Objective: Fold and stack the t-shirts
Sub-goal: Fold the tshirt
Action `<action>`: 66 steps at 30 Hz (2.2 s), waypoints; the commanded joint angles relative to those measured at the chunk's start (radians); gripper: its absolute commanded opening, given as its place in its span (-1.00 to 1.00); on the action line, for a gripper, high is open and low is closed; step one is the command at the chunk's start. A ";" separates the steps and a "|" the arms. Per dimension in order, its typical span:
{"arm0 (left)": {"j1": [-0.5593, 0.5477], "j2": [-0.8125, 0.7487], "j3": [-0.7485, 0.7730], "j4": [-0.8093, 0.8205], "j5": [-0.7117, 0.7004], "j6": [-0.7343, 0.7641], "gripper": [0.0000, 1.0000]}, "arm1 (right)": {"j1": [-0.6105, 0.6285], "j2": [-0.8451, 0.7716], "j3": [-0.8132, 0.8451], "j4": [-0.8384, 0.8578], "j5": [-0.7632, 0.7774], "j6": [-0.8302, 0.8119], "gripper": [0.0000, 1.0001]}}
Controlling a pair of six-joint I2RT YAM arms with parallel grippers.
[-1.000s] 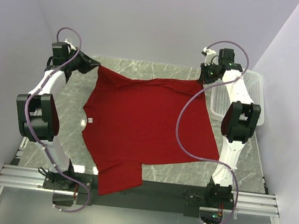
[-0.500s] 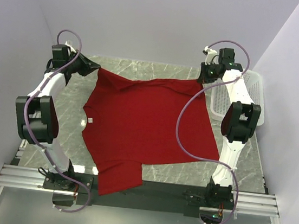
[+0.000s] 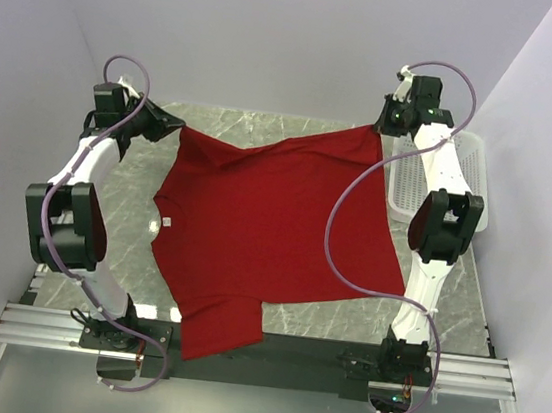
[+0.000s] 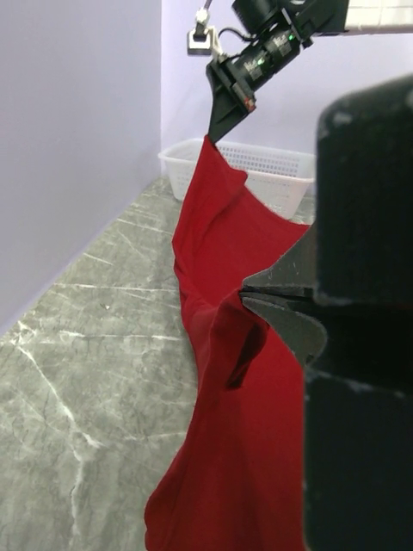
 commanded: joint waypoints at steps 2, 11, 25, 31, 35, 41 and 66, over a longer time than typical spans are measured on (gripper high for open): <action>0.005 -0.084 -0.025 0.042 0.039 -0.004 -0.99 | -0.006 -0.018 -0.003 0.036 0.020 0.039 -1.00; 0.005 -0.169 -0.097 0.041 0.055 -0.018 -0.99 | -0.006 -0.018 0.006 -0.032 -0.116 -0.095 -1.00; 0.002 -0.350 -0.275 -0.040 0.046 0.021 -0.99 | -0.047 -0.107 -0.089 -0.046 -0.186 -0.219 -1.00; 0.002 -0.418 -0.364 -0.059 0.036 0.018 -0.99 | -0.052 -0.142 -0.167 -0.044 -0.201 -0.272 -1.00; 0.001 -0.441 -0.414 -0.063 0.026 0.012 -0.99 | -0.055 -0.162 -0.198 -0.056 -0.212 -0.311 -1.00; 0.001 -0.476 -0.477 -0.074 0.008 0.005 -0.99 | -0.055 -0.185 -0.238 -0.060 -0.198 -0.346 -1.00; -0.005 -0.565 -0.537 -0.135 -0.001 0.008 -0.99 | -0.055 -0.227 -0.321 -0.058 -0.147 -0.435 -1.00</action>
